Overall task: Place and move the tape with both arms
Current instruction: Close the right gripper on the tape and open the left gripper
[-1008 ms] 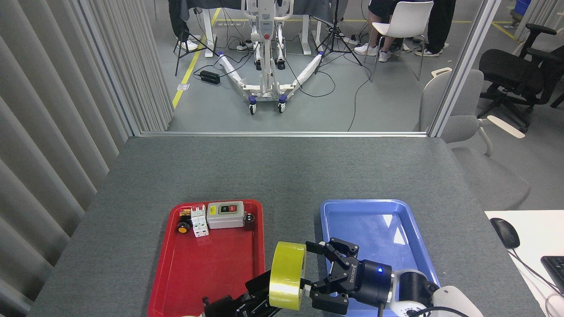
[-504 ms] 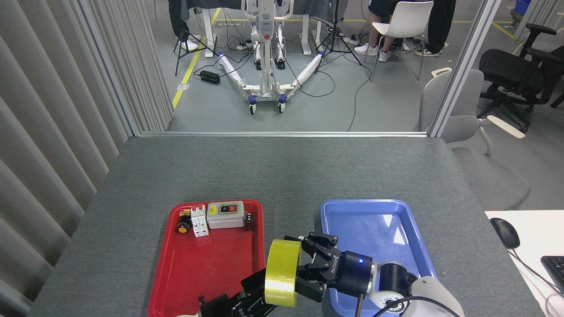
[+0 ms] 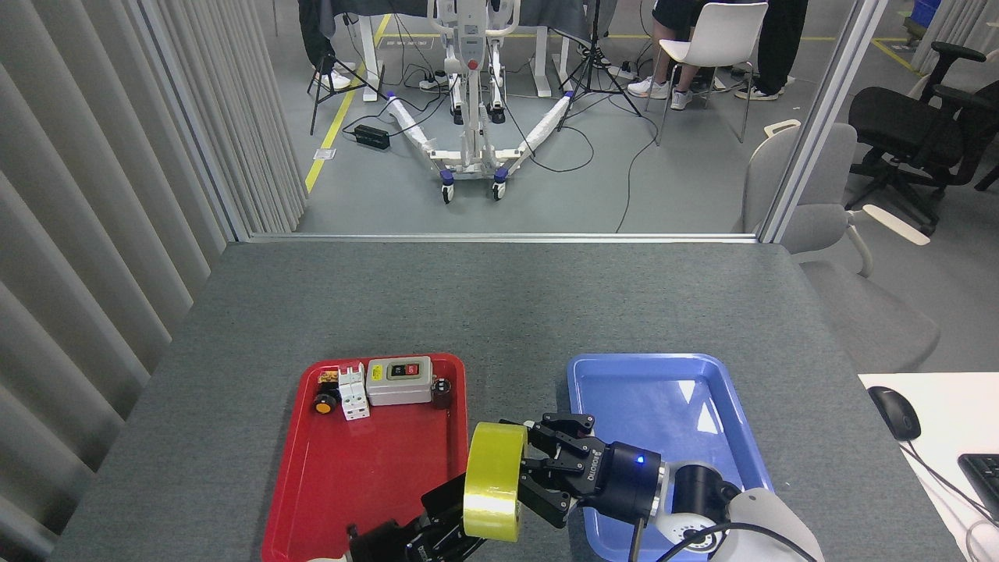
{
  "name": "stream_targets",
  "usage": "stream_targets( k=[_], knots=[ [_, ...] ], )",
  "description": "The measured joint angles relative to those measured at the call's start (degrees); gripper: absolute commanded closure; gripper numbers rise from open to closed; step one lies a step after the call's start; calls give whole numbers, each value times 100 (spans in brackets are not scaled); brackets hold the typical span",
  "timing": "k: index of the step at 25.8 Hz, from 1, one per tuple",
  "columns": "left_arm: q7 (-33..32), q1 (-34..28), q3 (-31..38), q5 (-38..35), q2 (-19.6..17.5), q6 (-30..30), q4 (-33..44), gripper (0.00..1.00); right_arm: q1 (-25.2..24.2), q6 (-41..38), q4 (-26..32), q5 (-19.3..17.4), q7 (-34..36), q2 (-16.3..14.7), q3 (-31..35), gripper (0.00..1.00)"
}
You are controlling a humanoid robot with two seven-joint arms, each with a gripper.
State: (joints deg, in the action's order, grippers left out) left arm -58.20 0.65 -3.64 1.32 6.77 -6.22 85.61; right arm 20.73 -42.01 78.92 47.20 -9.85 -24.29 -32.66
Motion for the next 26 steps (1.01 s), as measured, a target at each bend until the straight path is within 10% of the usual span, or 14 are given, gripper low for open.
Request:
stream_targets(
  k=[17, 19, 26],
  knots=[
    [-35, -7, 58, -8, 0, 4, -2, 100, -79, -3, 1, 7, 38, -55, 6, 73],
    [-46, -6, 77, -8, 2, 5, -3, 0, -86, -3, 1, 7, 33, -55, 5, 73],
    [39, 1, 155, -3, 8, -783, -172, 0, -99, -11, -2, 5, -51, -59, 3, 73]
  ],
)
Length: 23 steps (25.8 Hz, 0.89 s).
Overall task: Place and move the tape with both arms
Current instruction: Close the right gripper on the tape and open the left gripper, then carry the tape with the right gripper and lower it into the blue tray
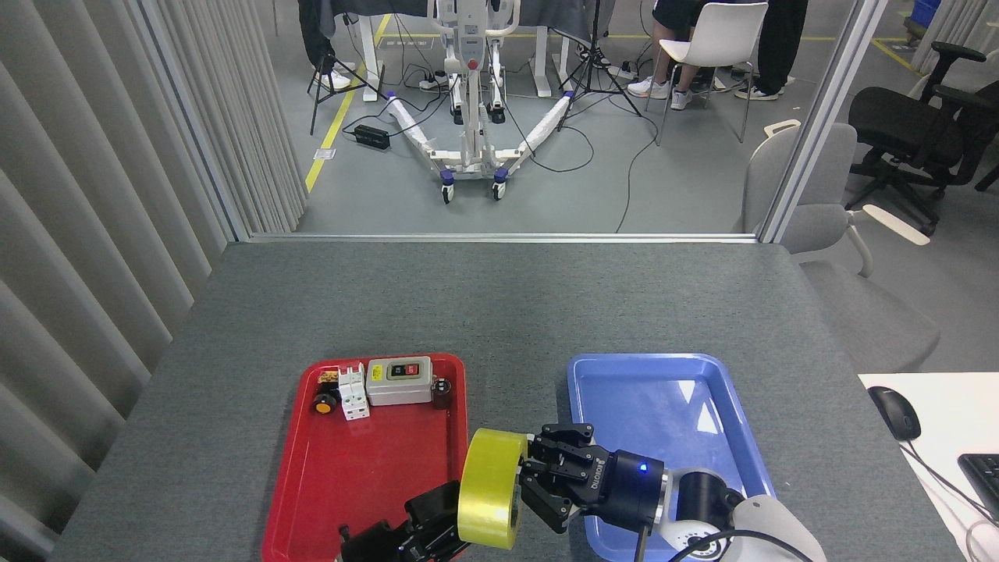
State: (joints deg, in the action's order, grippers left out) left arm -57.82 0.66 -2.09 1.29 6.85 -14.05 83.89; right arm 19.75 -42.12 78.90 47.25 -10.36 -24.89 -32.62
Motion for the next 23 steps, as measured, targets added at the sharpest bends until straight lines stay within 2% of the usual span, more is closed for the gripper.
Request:
stream_targets(
  k=[12, 16, 18, 20, 23],
  knots=[
    [-59, -1, 78, -242, 1, -116, -102, 0, -7, -114, 48, -31, 45, -5, 58, 75],
    [160, 0, 180, -290, 1, -157, -84, 0, -245, -160, 144, -56, 63, -154, 574, 75],
    [889, 1, 240, -422, 4, -171, -93, 0, -462, -197, 165, -52, 17, -177, 1131, 75],
    [2220, 2, 258, -860, 7, -173, -116, 0, -702, -226, 167, -36, -160, -132, 1850, 75],
    [4228, 3, 187, -2356, 8, -173, -84, 0, -998, -245, 153, 24, -510, 205, 3120, 76]
  ],
)
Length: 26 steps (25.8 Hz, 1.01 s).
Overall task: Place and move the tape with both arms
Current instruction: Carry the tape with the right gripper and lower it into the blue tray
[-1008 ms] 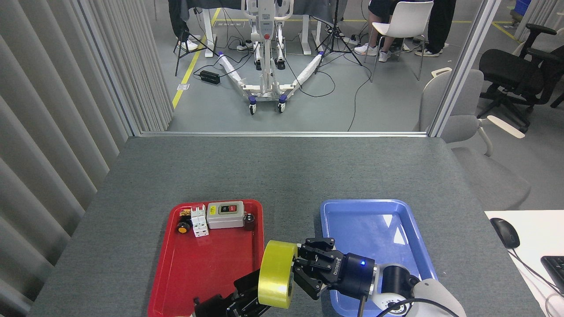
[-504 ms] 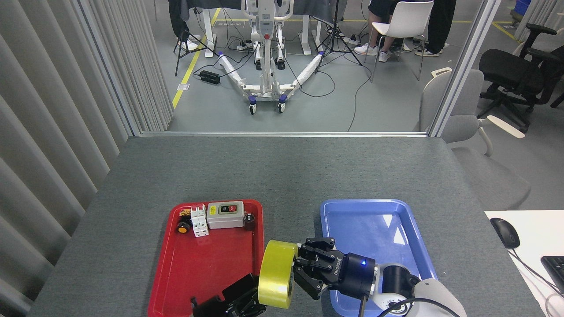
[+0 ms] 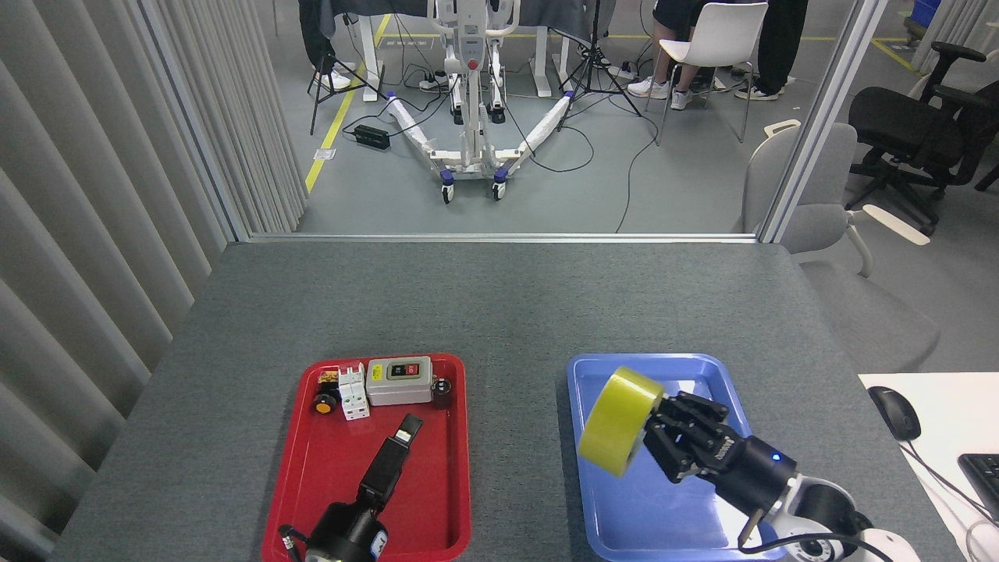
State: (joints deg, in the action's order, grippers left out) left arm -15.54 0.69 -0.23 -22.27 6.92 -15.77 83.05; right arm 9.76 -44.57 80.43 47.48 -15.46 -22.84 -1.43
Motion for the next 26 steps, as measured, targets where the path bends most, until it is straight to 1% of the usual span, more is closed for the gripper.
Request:
stream_targets(
  k=[2, 4, 6, 8, 10, 13, 17, 21, 24, 26],
  knots=[
    [863, 7, -66, -1115, -2, 0, 75, 0, -80, 59, -3, 171, -303, 296, 753, 78],
    [1582, 6, -109, -2173, -9, 0, 127, 0, -114, 310, -5, 516, -642, 538, 1277, 78],
    [2049, -13, -137, -3091, -20, 42, 169, 0, -141, 858, -14, 907, -955, 648, 1537, 77],
    [2269, -37, -150, -3655, -29, 100, 223, 0, -148, 1606, -37, 1159, -1216, 620, 1542, 78],
    [2368, -72, -147, -3925, -37, 150, 255, 0, -104, 2364, -93, 1278, -1567, 458, 1263, 78],
    [2401, -129, -126, -4077, -46, 183, 292, 0, 99, 3319, -242, 1345, -2131, 219, 597, 78],
    [2407, -246, -75, -4135, -55, 191, 730, 0, 408, 4291, -416, 1353, -2679, 91, -177, 78],
    [2396, -320, -55, -4182, -60, 176, 1013, 0, 688, 4828, -739, 1386, -3014, 60, -621, 78],
    [2170, -366, -66, -4308, -69, 192, 1025, 0, 876, 5041, -1015, 1399, -3095, 56, -759, 78],
    [2016, -414, -71, -4538, -80, 229, 1041, 1, 1010, 5094, -1201, 1401, -3114, 65, -793, 78]
  ],
)
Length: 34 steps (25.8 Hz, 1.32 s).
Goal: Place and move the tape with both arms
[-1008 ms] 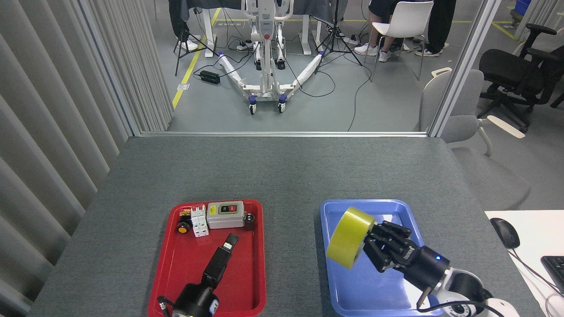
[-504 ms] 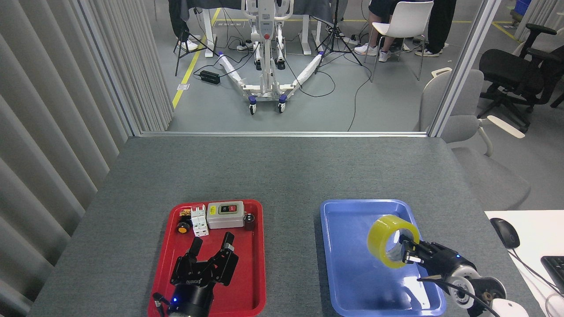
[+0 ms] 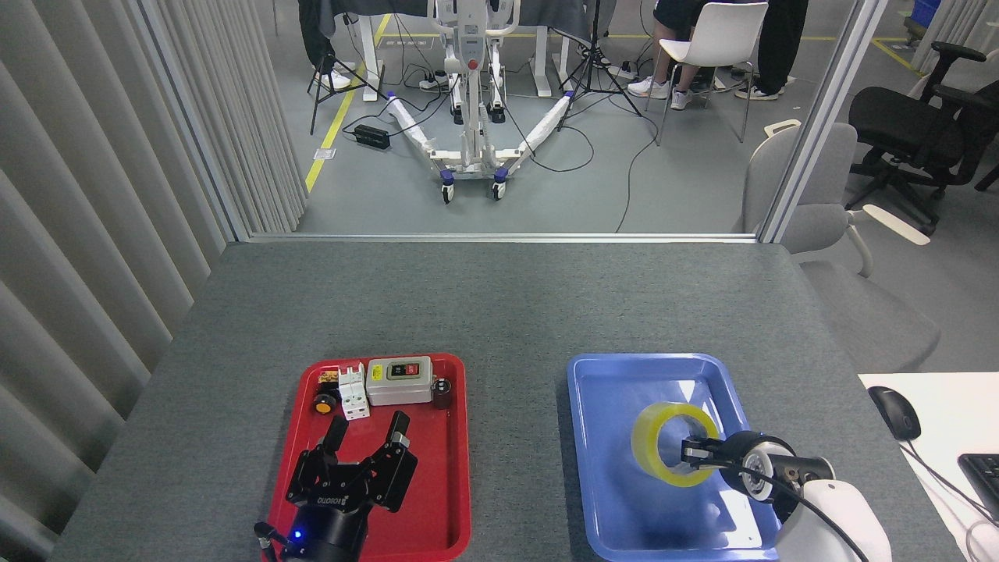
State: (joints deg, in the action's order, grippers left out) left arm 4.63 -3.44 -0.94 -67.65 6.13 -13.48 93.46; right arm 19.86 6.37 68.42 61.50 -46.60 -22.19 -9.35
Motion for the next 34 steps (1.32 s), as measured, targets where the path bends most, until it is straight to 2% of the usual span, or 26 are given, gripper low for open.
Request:
stream_targets(
  k=[4, 10, 12, 14, 17, 23, 28, 32, 34],
  knots=[
    [-96, -105, -16, -801, -12, 142, -5, 4, 176, 30, -344, 1, 30, 37, -26, 74],
    [87, -169, -79, -1770, -15, 691, -7, 10, 238, 58, -485, -8, 150, 40, -32, 62],
    [179, -183, -91, -2087, -15, 796, -20, 9, 238, 79, -494, -16, 239, 37, -32, 58],
    [264, -201, -99, -2495, -17, 906, -35, 2, 246, 82, -495, -25, 315, 34, -32, 55],
    [351, -215, -105, -2833, -16, 1019, -44, 0, 246, 56, -495, -34, 383, 31, -28, 52],
    [384, -210, -137, -2701, -23, 1065, -119, 0, 238, 15, -467, -41, 545, 27, -24, 47],
    [385, -98, -145, -2434, -19, 1040, -247, 0, 68, -71, -112, -44, 1123, 15, -28, 23],
    [384, -108, -151, -2394, -31, 1030, -278, 0, -366, -150, 458, -18, 2044, -191, -30, 4],
    [385, -115, -152, -2389, -36, 1030, -286, 0, -584, -190, 664, 93, 2702, -246, -9, 3]
  ],
)
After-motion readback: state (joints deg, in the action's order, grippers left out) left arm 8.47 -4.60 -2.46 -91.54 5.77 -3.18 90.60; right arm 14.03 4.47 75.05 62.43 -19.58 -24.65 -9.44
